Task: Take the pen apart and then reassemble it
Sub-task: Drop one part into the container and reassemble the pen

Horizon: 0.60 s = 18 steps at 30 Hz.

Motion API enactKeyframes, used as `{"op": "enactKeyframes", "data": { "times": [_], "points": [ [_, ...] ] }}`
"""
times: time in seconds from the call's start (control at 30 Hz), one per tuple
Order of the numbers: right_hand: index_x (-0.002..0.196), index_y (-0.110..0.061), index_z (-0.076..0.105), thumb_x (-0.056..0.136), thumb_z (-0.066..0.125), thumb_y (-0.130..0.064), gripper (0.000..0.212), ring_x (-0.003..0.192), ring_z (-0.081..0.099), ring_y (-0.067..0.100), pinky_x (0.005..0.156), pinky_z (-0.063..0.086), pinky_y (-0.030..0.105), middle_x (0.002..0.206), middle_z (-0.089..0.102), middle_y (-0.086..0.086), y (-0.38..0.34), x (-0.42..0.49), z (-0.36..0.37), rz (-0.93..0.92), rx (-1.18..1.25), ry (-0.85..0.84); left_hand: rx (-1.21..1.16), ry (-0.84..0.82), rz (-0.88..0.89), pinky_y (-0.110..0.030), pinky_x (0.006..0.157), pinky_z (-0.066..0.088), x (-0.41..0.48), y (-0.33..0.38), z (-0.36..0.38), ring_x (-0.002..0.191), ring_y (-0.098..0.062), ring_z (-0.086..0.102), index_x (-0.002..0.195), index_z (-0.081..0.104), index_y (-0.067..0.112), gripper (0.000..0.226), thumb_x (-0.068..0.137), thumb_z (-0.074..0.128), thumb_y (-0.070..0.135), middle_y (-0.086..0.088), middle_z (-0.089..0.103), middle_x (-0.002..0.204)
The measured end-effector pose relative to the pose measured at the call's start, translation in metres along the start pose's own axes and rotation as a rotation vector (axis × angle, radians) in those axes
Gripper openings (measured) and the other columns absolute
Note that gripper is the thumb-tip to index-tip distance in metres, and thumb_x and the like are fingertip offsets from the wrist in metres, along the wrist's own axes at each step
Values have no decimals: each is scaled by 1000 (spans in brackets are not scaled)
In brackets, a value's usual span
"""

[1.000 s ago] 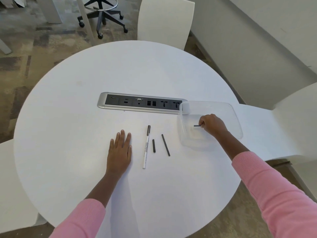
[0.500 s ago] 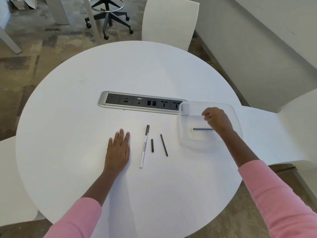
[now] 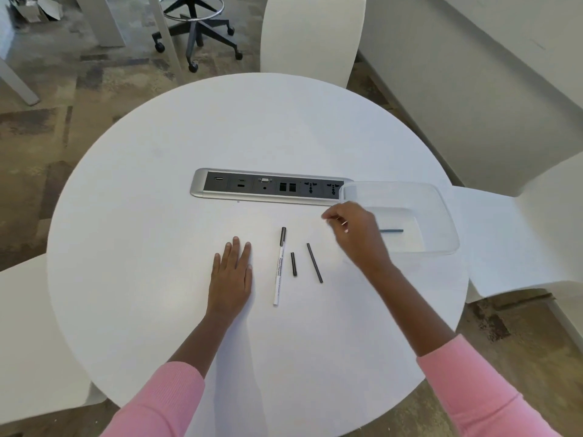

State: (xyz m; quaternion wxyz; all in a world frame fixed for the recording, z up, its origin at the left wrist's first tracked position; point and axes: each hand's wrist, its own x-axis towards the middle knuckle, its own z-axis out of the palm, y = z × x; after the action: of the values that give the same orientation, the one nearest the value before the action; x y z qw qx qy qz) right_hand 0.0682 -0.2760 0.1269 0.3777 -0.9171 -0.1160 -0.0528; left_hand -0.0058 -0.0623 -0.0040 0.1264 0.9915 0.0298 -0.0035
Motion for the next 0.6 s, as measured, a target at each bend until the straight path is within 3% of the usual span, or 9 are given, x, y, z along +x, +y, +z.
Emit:
{"op": "enactKeyframes", "data": {
  "times": [0.07,0.2,0.37,0.5,0.6],
  "points": [
    [86,-3,67,81,55,6,16,76,60,25,73,49,34,87,66,17,-5,-9,23,29,1,-54,3,-9,-3,-49,96,42,-1,0,0,120,-36,53,128,53,5,50,88,29,21,-21,51,135],
    [91,-3,66,84,50,2,18,84,60,29,76,43,29,93,64,17,-13,-26,60,150,-13,-155,-6,-20,4,-44,102,30,-1,-3,0,121,-36,52,130,51,6,49,88,29,22,-20,50,136],
    [96,-3,63,87,46,-2,20,92,58,30,77,44,34,97,63,17,-21,-42,92,219,-122,-193,-32,-54,0,-46,100,39,-2,-4,-2,122,-34,52,131,49,8,50,96,16,25,-19,50,136],
    [99,-2,59,90,45,-9,18,92,57,33,72,45,36,99,60,19,-28,-49,111,247,-219,-205,-32,-77,17,-40,103,22,-1,-6,-3,122,-35,52,131,46,7,52,97,12,26,-20,50,136],
    [104,-3,56,89,48,-13,20,93,56,34,73,46,36,104,57,18,-31,-51,119,280,-266,-223,-29,-84,39,-40,103,21,-1,-8,-4,122,-35,51,131,47,7,48,94,23,24,-20,49,137]
  ]
}}
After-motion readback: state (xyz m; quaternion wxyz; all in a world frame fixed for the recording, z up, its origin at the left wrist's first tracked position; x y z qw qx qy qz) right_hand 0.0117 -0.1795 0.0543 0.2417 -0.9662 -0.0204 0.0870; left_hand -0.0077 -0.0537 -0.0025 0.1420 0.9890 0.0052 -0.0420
